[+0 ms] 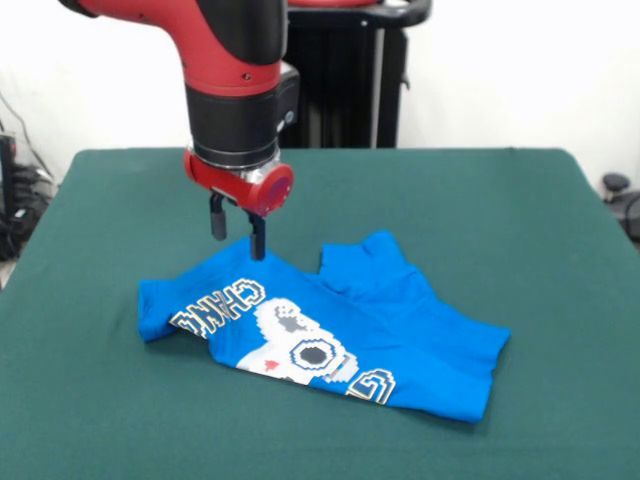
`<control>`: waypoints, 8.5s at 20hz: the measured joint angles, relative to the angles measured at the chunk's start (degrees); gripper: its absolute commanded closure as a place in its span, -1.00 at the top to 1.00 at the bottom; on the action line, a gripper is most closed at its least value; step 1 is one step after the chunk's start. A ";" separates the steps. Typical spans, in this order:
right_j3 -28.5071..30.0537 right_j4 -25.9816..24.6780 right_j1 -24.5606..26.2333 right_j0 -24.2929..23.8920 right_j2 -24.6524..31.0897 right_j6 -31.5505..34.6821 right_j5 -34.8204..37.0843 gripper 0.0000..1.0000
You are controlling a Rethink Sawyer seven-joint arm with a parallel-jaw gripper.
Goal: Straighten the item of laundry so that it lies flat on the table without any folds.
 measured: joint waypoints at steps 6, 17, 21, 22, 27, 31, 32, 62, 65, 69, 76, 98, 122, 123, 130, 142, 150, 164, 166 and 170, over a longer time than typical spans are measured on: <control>-0.01 0.01 0.45 -0.25 0.00 0.00 0.00 1.00; 0.06 -0.01 1.04 -0.90 0.00 0.00 0.00 1.00; 0.14 -0.01 1.04 -0.90 0.00 0.00 0.00 1.00; 0.17 -0.01 1.04 -0.90 0.00 0.00 0.00 1.00; 0.28 -0.01 1.04 -0.90 0.00 0.00 -0.02 1.00; 0.32 -0.05 1.06 -0.89 0.00 0.00 -0.25 1.00; 0.34 -0.06 1.06 -0.89 0.00 0.00 -0.50 1.00; 1.01 -0.06 5.56 -1.01 0.01 0.00 -4.79 1.00; 1.69 -0.06 6.27 -1.01 0.02 0.00 -5.21 1.00; 3.20 -0.05 6.41 -1.01 0.01 0.00 -5.49 1.00; 4.19 -0.04 6.18 -1.01 0.01 0.00 -5.49 1.00; 4.19 -0.05 5.54 -3.97 0.01 0.00 -5.45 1.00; 4.20 -0.05 5.19 -4.67 0.00 0.00 -5.45 -1.00; 4.20 -0.05 5.19 -4.67 0.00 0.00 -5.45 -1.00; 4.20 -0.05 5.31 -4.77 0.01 0.00 -5.44 -1.00; 4.20 -0.05 5.64 -4.83 0.02 0.00 -5.44 -1.00; 4.17 -0.01 6.46 -4.84 0.02 0.00 -5.49 -1.00; 4.16 -0.06 6.44 -4.84 -0.01 0.00 -5.48 1.00; 4.16 -0.20 6.43 -4.86 -0.07 0.00 -5.45 1.00; 4.16 -0.64 6.38 -4.85 -0.44 0.00 -5.47 1.00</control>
